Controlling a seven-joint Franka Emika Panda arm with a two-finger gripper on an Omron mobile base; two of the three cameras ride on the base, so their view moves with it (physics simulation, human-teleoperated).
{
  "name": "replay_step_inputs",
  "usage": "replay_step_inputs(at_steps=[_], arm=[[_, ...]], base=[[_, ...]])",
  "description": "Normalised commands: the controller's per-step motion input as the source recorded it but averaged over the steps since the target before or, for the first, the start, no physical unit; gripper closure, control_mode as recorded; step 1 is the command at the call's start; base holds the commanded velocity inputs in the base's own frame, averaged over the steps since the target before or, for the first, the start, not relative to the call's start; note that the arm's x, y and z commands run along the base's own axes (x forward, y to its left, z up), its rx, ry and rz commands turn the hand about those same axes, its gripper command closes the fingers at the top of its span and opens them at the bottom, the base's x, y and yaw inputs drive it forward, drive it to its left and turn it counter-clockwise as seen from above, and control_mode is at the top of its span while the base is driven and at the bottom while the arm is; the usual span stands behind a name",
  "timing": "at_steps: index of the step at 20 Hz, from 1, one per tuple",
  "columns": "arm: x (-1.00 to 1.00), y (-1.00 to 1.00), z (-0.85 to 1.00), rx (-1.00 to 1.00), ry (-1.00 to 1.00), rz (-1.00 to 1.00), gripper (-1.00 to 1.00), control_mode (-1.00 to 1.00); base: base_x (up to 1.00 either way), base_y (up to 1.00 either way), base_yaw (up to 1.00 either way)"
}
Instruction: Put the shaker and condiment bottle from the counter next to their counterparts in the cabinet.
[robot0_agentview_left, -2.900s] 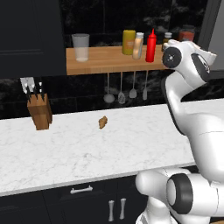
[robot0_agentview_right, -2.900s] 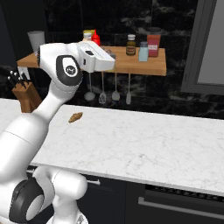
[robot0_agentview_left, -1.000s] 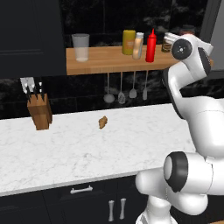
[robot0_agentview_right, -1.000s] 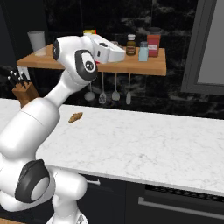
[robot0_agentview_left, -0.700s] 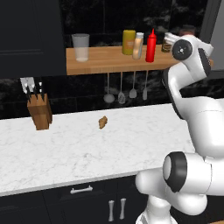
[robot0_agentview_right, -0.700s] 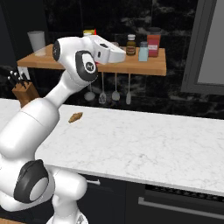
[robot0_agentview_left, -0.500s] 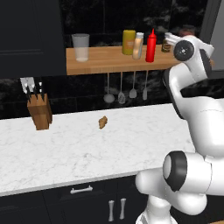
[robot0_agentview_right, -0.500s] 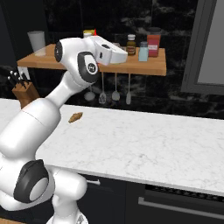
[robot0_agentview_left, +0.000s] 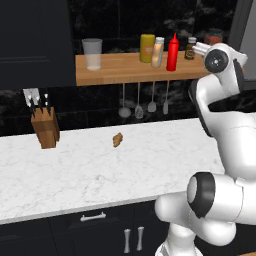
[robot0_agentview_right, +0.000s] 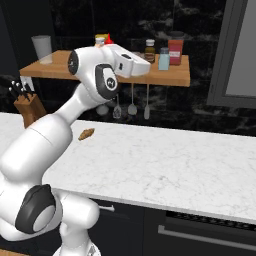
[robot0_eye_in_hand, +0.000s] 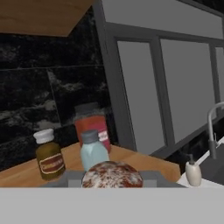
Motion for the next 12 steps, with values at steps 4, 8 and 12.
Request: replay_step_inputs(at_steps=[4,8,12], arm=[[0.08,0.00,-0.25,-0.03,0.00,0.06,1.00,-1.00],[0.15,0.00,-0.13,-0.01,0.00,0.06,1.00,-1.00],[0.23,0.00,0.00,0.00,0.00,0.03,1.00,-1.00]], base=[[0.00,0.00,0.00],[0.00,0.00,0.00],[0.00,0.00,0.00]])
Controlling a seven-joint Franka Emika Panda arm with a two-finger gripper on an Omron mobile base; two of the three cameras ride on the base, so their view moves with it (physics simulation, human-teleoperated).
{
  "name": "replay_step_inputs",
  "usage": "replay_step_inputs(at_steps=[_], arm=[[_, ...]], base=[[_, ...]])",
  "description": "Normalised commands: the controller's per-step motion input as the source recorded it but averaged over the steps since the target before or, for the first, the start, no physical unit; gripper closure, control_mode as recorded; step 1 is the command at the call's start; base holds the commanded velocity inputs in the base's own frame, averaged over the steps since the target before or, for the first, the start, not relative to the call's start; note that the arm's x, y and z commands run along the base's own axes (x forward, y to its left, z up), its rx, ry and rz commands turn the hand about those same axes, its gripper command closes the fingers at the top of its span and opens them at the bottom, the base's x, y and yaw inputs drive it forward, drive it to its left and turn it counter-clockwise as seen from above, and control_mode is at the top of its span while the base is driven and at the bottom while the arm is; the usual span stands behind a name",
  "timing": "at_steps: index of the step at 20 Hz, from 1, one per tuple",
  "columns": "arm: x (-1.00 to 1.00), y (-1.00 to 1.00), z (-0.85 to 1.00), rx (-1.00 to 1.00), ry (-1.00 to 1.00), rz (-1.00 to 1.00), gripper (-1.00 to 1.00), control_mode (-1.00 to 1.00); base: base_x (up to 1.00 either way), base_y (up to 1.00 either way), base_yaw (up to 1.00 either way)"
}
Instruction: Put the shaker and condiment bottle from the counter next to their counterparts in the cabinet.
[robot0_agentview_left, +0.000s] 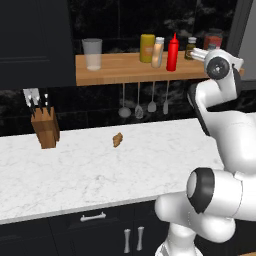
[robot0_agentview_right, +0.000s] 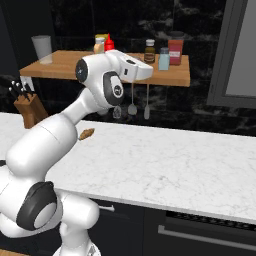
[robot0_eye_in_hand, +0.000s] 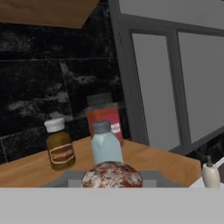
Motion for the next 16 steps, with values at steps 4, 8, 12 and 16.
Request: replay_step_inputs(at_steps=[4,8,12,16], arm=[[0.16,0.00,0.00,0.00,0.00,0.01,1.00,-1.00],[0.14,0.00,0.00,-0.01,0.00,0.00,1.00,-1.00],[0.19,0.00,0.00,-0.01,0.00,0.00,1.00,-1.00],[0.27,-0.01,0.00,-0.01,0.00,0.01,1.00,-1.00]], base=[[0.00,0.00,0.00],[0.00,0.00,0.00],[0.00,0.00,0.00],[0.00,0.00,0.00]])
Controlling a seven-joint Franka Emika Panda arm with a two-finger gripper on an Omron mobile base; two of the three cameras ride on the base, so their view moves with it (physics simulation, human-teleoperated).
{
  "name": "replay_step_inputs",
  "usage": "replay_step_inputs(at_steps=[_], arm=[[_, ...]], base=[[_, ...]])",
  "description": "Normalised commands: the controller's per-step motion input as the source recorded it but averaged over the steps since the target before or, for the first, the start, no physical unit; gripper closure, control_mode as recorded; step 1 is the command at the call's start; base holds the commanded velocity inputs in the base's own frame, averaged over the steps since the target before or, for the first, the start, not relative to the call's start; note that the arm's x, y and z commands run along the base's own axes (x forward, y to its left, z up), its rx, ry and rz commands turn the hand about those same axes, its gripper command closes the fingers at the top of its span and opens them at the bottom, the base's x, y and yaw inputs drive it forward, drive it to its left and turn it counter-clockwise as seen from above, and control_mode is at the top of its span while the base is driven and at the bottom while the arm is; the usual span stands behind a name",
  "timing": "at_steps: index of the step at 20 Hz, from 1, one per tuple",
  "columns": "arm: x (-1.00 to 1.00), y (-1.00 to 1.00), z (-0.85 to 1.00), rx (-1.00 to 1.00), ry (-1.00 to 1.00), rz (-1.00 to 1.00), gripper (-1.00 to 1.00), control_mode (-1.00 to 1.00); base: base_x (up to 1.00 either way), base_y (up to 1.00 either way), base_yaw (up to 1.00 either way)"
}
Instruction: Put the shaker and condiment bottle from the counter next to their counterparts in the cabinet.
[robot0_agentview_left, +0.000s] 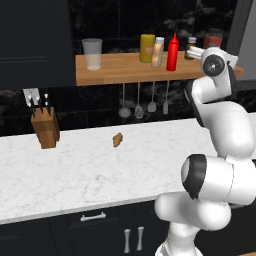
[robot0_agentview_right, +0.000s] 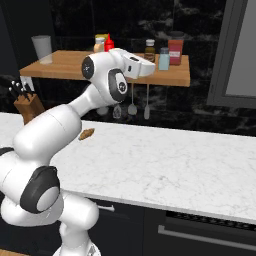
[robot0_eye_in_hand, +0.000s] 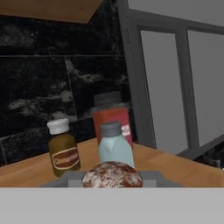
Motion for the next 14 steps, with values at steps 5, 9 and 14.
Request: replay_step_inputs(at_steps=[5,9,14], arm=[[0.29,-0.11,0.00,0.00,0.00,0.03,1.00,-1.00],[0.27,-0.15,0.00,0.00,0.00,0.02,1.00,-1.00],[0.31,-0.11,0.00,0.00,0.00,0.01,1.00,-1.00]], base=[[0.00,0.00,0.00],[0.00,0.00,0.00],[0.00,0.00,0.00]])
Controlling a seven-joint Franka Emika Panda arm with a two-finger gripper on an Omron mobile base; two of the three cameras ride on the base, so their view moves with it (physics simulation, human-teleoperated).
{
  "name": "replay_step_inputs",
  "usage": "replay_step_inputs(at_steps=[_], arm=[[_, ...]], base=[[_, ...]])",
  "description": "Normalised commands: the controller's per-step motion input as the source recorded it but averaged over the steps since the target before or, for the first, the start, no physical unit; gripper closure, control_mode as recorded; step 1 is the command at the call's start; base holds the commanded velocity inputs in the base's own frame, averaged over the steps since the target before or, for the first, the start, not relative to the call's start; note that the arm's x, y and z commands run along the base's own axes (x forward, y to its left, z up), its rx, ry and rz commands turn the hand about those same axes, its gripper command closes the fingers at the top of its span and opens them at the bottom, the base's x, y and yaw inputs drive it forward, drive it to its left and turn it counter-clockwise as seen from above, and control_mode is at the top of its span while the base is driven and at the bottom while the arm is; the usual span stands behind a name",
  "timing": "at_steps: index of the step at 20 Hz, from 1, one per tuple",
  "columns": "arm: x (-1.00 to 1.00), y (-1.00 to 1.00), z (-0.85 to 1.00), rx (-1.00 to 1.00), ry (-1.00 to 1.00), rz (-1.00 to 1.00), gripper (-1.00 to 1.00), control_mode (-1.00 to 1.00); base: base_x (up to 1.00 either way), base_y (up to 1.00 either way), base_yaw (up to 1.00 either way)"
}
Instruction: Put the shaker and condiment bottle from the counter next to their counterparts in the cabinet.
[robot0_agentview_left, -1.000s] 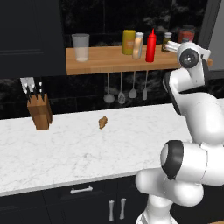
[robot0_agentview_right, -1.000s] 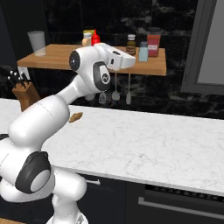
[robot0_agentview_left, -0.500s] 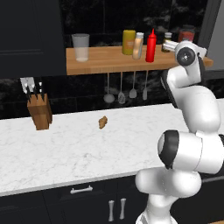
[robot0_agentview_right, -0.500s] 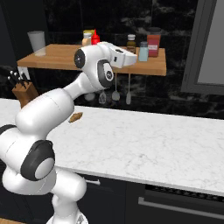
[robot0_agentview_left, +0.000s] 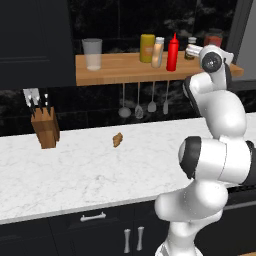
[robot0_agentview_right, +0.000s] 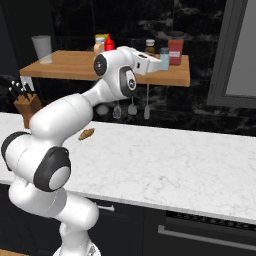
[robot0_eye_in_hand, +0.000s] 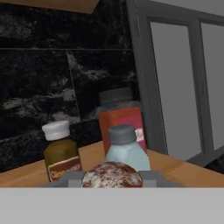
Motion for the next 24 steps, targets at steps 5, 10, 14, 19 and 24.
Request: replay_step_inputs(at_steps=[5,10,14,19,24], arm=[[0.27,-0.05,0.00,0.00,0.00,0.01,1.00,-1.00],[0.24,-0.04,-0.04,-0.01,0.00,0.00,1.00,-1.00],[0.15,-0.05,-0.11,-0.01,0.00,0.00,-1.00,-1.00],[0.14,-0.11,-0.11,0.00,0.00,0.00,-1.00,-1.00],[0.11,-0.12,-0.09,0.00,0.00,0.00,-1.00,-1.00]], base=[[0.00,0.00,0.00],[0.00,0.00,0.00],[0.00,0.00,0.00],[0.00,0.00,0.00],[0.00,0.00,0.00]])
